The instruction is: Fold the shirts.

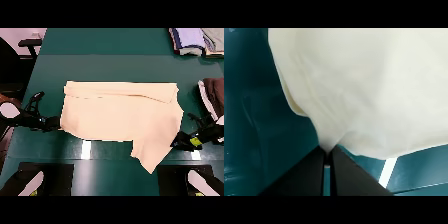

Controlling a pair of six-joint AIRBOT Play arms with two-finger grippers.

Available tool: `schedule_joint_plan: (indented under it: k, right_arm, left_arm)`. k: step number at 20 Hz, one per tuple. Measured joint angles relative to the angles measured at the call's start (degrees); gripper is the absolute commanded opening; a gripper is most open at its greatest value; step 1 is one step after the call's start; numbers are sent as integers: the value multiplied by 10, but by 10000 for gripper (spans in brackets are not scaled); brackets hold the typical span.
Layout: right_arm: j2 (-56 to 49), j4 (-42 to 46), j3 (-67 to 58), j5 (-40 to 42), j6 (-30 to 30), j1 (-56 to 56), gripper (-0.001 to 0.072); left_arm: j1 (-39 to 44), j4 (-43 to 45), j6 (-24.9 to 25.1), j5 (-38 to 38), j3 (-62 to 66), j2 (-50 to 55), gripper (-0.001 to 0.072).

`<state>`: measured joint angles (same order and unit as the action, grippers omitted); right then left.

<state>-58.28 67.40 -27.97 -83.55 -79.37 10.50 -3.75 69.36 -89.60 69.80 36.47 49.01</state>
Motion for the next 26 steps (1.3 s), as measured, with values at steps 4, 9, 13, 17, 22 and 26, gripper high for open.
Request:
schedule_joint_plan:
  k: [4, 9, 13, 17, 22, 26]
  right_arm:
    - [0, -13, 11, 24, -14, -52, 363]
    - [1, -15, 14, 54, -19, -107, 15]
    - [31, 8, -11, 35, -18, -141, 14]
    - [111, 62, -54, -38, -24, -157, 14]
    - [200, 132, -113, -125, -37, -162, 14]
    - [165, 154, -174, -126, -40, -163, 13]
  left_arm:
    - [0, 0, 0, -2, 0, 0, 27]
    - [0, 3, 2, 9, 1, -1, 26]
    - [0, 9, 12, 53, 4, -9, 25]
    - [0, 20, 12, 112, 4, -63, 26]
    - [0, 14, -13, 230, 4, -155, 26]
    - [0, 11, -25, 210, 4, -157, 25]
